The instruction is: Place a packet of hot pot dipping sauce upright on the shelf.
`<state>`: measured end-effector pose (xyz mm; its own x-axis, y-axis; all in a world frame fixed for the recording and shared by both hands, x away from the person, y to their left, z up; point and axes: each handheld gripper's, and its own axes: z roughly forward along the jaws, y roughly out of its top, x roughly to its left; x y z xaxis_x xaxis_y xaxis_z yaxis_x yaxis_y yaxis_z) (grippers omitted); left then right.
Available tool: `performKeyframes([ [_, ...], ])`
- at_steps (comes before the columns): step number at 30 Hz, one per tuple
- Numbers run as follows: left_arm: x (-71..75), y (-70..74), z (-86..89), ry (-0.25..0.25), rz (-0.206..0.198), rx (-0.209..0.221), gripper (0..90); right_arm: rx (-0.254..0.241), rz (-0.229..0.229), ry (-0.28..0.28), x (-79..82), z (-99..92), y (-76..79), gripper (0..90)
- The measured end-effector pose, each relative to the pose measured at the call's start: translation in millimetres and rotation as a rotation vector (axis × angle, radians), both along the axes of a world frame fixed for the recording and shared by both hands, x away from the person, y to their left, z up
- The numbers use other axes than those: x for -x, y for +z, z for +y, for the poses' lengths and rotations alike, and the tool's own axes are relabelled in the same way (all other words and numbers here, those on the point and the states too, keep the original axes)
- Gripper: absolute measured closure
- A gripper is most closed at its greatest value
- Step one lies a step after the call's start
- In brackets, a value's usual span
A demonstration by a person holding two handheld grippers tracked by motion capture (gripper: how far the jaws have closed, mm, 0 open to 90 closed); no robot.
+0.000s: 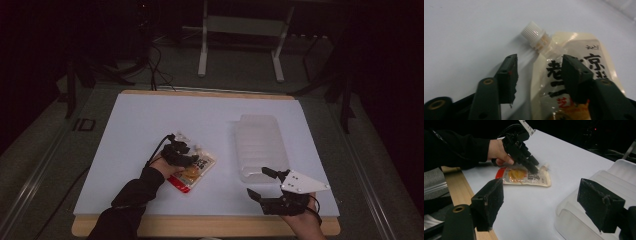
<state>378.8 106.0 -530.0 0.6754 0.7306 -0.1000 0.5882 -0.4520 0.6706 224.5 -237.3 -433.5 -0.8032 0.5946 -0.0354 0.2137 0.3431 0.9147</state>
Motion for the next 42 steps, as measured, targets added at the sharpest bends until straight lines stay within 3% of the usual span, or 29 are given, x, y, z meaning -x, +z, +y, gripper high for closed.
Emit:
performKeyframes([
  [2,1.9,0.0,-1.6,0.001,-0.007,-0.008,50.3,0.000,-0.002,0.000,0.1,0.0,0.0,21.1],
  [9,9.9,2.2,-10.1,-0.027,-0.026,-0.060,72.6,0.005,-0.010,0.001,0.0,0.6,-0.4,21.8],
  [16,11.4,2.8,-8.6,-0.024,-0.030,-0.055,88.2,0.006,-0.018,0.002,1.4,1.2,0.2,22.4],
  [18,10.9,2.0,-6.8,-0.014,-0.021,-0.030,89.3,0.006,-0.016,0.004,1.5,1.6,0.0,22.4],
  [26,11.8,2.1,-7.7,-0.015,-0.034,-0.039,90.0,0.004,-0.017,0.001,0.8,0.6,0.0,22.6],
  [32,13.0,6.0,-4.3,-0.014,-0.028,-0.006,90.0,-0.002,-0.020,-0.003,1.0,-1.0,1.1,22.9],
  [38,20.9,21.7,-3.1,-0.019,-0.059,-0.014,90.0,-0.007,-0.021,-0.006,1.0,-1.8,1.6,22.9],
  [42,27.2,33.2,-0.4,-0.022,-0.081,0.005,90.0,-0.007,-0.020,-0.006,0.7,-1.9,1.7,22.9],
])
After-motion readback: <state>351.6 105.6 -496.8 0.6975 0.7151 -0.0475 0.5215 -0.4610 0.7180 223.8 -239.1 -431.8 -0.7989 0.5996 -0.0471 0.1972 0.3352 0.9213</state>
